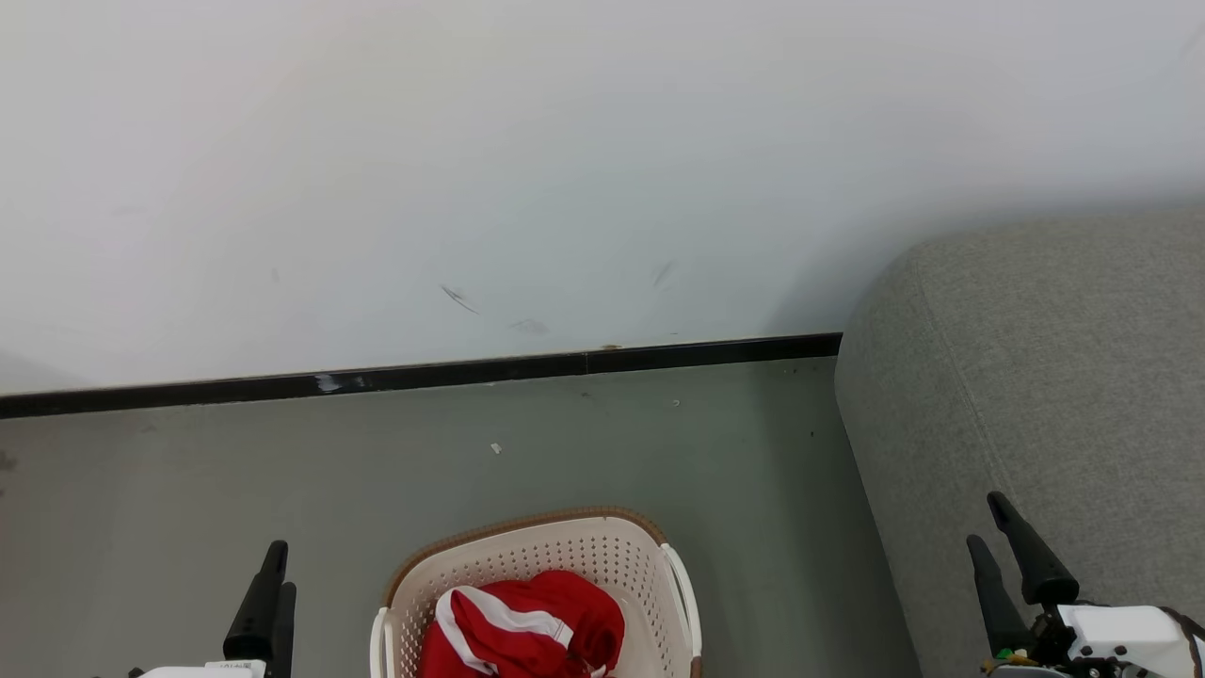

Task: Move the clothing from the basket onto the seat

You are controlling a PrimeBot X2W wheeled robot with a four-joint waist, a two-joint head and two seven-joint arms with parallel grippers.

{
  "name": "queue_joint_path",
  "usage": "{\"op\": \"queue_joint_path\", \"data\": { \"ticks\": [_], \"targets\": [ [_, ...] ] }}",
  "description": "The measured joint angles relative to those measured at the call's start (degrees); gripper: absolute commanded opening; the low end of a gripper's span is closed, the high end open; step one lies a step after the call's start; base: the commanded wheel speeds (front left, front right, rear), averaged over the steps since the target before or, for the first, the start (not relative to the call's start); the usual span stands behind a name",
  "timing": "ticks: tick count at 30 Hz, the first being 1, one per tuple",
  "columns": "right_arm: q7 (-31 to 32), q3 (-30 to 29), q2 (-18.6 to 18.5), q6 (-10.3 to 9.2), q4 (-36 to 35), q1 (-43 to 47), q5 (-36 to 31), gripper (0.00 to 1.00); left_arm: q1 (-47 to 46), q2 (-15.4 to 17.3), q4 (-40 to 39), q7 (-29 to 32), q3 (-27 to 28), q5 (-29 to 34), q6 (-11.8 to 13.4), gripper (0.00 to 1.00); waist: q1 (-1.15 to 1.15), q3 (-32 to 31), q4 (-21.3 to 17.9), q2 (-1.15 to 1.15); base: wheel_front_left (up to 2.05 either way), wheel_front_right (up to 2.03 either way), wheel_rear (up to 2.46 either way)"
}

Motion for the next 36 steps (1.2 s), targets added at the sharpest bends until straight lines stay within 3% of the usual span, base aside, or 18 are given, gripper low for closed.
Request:
{"op": "queue_joint_path", "data": {
  "ticks": [14, 22, 28, 36],
  "targets": [
    [-1.64, -0.20, 0.09, 0.00, -3.03, -0.45, -0.55, 1.00, -0.35, 0.14, -1.76, -1.69, 0.22, 0.01, -0.02, 1.00, 0.03, 0.09, -0.10, 0.00, 0.00, 0.00, 0.00],
    [-2.93, -0.14, 0.26, 0.00, -6.20, -0.68, -1.26, 1.00, -1.49, 0.43, -3.76, -2.98, 0.25, 1.64, -0.03, 1.00, 0.27, 0.08, -0.23, 0.00, 0.00, 0.00, 0.00],
    [-3.54, 0.34, -0.37, 0.00, -7.81, -0.70, -5.24, 1.00, -1.49, 1.52, -5.19, -4.60, -0.01, 3.77, -0.09, 1.00, 0.44, 0.01, -0.32, 0.00, 0.00, 0.00, 0.00],
    [-5.27, 1.78, -3.52, 0.00, -9.64, -0.87, -13.25, 1.00, -1.52, 3.71, -6.73, -6.48, -1.78, 9.66, -0.10, 1.00, 0.51, 0.04, -0.39, 0.00, 0.00, 0.00, 0.00]
  ]
}}
